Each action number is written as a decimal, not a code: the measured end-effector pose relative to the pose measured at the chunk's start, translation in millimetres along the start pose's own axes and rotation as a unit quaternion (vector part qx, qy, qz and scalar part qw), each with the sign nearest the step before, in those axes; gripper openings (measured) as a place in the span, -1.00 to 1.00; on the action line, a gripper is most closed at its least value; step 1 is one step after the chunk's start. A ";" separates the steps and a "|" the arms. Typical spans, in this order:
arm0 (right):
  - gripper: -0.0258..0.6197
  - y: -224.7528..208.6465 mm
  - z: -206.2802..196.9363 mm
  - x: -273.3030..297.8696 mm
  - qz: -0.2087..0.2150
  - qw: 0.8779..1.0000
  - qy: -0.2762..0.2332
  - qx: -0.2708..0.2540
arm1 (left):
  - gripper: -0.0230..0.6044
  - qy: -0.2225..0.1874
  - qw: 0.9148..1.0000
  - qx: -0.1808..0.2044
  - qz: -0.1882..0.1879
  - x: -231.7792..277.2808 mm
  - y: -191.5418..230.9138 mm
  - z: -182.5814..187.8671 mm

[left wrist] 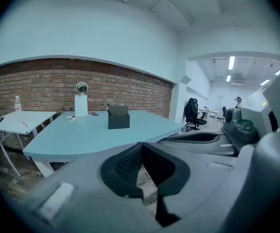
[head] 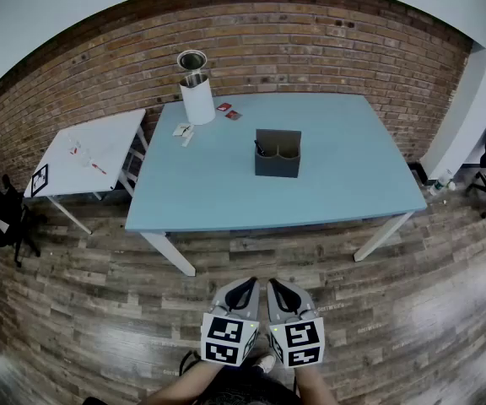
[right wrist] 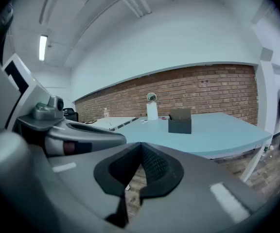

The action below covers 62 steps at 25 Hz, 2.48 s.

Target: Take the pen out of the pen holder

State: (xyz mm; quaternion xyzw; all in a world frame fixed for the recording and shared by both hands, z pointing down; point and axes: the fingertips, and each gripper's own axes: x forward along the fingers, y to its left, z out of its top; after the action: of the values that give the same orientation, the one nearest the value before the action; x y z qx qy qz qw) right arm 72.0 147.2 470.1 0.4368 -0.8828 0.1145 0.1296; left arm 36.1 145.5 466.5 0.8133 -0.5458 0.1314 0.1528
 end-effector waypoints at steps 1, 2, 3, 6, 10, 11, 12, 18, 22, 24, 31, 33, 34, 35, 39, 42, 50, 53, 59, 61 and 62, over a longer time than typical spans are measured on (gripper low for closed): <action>-0.91 0.3 -1.0 -0.6 0.002 1.000 0.000 0.000 | -0.93 0.000 1.000 0.000 0.001 -0.6 -0.9 -0.4; -0.91 0.6 -1.9 -1.2 0.003 1.000 0.001 0.001 | -0.93 0.000 1.000 -0.001 0.002 -1.1 -1.6 -0.8; -0.91 0.9 -2.4 -1.7 0.004 1.000 0.001 0.000 | -0.93 0.000 1.000 -0.001 0.003 -1.4 -1.9 -1.1; -0.91 0.4 -1.4 -1.0 0.005 1.000 0.000 -0.001 | -0.93 0.002 1.000 -0.004 0.006 -0.5 0.1 -2.0; -0.91 -6.4 2.5 3.5 0.000 1.000 -0.005 -0.001 | -0.93 0.001 1.000 -0.005 0.007 7.1 2.7 -0.5; -0.91 -8.2 3.3 4.9 0.000 1.000 -0.006 -0.002 | -0.93 0.001 1.000 -0.005 0.006 9.7 2.8 0.5; -0.91 -10.2 3.9 6.4 -0.001 1.000 -0.006 -0.003 | -0.93 0.000 1.000 -0.005 0.004 12.3 2.7 1.7; -0.91 -25.8 6.1 24.8 -0.007 1.000 0.001 -0.001 | -0.93 0.000 1.000 -0.006 -0.001 34.2 10.1 8.1; -0.91 -32.7 10.6 45.9 -0.007 1.000 0.007 -0.004 | -0.93 0.000 1.000 -0.010 -0.003 53.3 24.9 14.6; -0.91 -36.0 13.2 57.9 -0.006 1.000 0.010 -0.004 | -0.93 0.001 1.000 -0.011 -0.005 63.8 32.7 18.1; -0.91 -49.2 30.3 101.9 -0.013 1.000 0.017 -0.007 | -0.93 0.005 1.000 -0.017 -0.014 100.1 62.0 31.0; -0.91 -52.6 35.1 115.3 -0.015 1.000 0.019 -0.008 | -0.93 0.006 1.000 -0.020 -0.018 110.0 71.1 35.2; -0.91 -53.6 35.1 121.9 -0.015 1.000 0.022 -0.008 | -0.93 0.007 1.000 -0.021 -0.020 114.5 75.8 37.4; -0.91 -54.7 36.0 127.9 -0.016 1.000 0.025 -0.008 | -0.93 0.008 0.999 -0.021 -0.023 118.6 80.2 39.7; -0.91 -64.4 50.0 148.0 -0.034 0.999 0.031 -0.009 | -0.93 0.012 0.999 -0.022 -0.037 134.9 95.8 48.2; -0.91 -72.2 58.6 162.9 -0.046 0.998 0.032 -0.006 | -0.93 0.018 0.998 -0.020 -0.049 146.8 105.8 53.6; -0.91 -77.1 61.9 200.4 -0.067 0.997 0.048 0.004 | -0.93 0.027 0.996 -0.012 -0.084 170.1 133.2 66.3; -0.91 -79.5 68.5 213.3 -0.079 0.996 0.049 0.003 | -0.93 0.026 0.995 -0.007 -0.099 177.7 141.7 71.8; -0.91 -87.1 85.0 240.3 -0.104 0.994 0.043 -0.002 | -0.93 0.025 0.992 -0.003 -0.120 193.3 162.3 82.6; -0.91 -89.2 88.9 249.3 -0.111 0.993 0.042 -0.004 | -0.93 0.027 0.992 -0.001 -0.125 198.6 169.4 84.2; -0.89 -89.5 90.5 253.6 -0.114 0.993 0.041 -0.006 | -0.93 0.027 0.992 0.000 -0.127 201.0 173.2 85.2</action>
State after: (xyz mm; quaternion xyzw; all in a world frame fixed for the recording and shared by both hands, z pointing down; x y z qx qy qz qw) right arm -16.3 -122.4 476.4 0.5286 -0.8218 0.1118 0.1809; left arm -46.3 -120.2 483.0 0.8719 -0.4342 0.1327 0.1833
